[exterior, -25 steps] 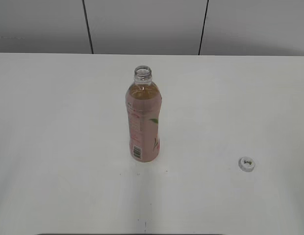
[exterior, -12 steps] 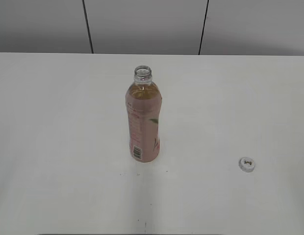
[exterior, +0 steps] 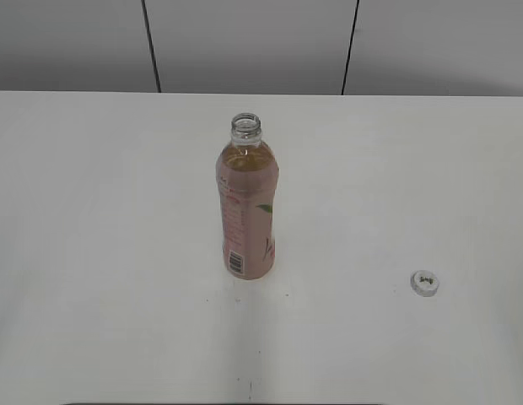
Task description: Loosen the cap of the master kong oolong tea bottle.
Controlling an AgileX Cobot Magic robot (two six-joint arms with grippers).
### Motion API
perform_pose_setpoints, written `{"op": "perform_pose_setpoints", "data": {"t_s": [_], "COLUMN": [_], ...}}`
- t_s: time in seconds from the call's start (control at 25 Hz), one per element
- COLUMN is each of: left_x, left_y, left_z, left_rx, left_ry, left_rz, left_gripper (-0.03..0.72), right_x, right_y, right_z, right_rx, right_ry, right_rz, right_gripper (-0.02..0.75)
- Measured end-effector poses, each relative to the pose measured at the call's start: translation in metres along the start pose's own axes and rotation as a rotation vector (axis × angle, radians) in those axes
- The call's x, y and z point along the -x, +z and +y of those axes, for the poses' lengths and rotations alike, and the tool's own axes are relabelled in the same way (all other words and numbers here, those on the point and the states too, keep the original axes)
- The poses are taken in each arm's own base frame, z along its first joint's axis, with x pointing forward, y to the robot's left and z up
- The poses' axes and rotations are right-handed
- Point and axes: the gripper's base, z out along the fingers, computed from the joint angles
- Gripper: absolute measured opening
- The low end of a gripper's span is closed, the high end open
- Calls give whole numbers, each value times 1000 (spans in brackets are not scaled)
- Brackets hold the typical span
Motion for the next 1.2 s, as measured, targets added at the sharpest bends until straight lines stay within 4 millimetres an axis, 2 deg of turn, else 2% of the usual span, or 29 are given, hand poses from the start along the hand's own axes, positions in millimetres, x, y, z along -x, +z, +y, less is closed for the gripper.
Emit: {"op": "perform_pose_setpoints", "data": {"t_s": [0.36, 0.76, 1.2], "left_x": [0, 0, 0], "left_y": [0, -1, -1], "left_z": [0, -4, -5], "left_rx": [13, 315, 320], "left_ry": [-5, -122, -124], "left_rz": [-1, -1, -1], "left_gripper": [280, 280, 262], "right_x": [0, 0, 0], "right_y": [0, 0, 0], "right_z": [0, 1, 1], "right_rx": [0, -114, -114], "right_ry": [0, 63, 62], "right_rz": [-1, 11, 11], "right_gripper": [521, 520, 520]}}
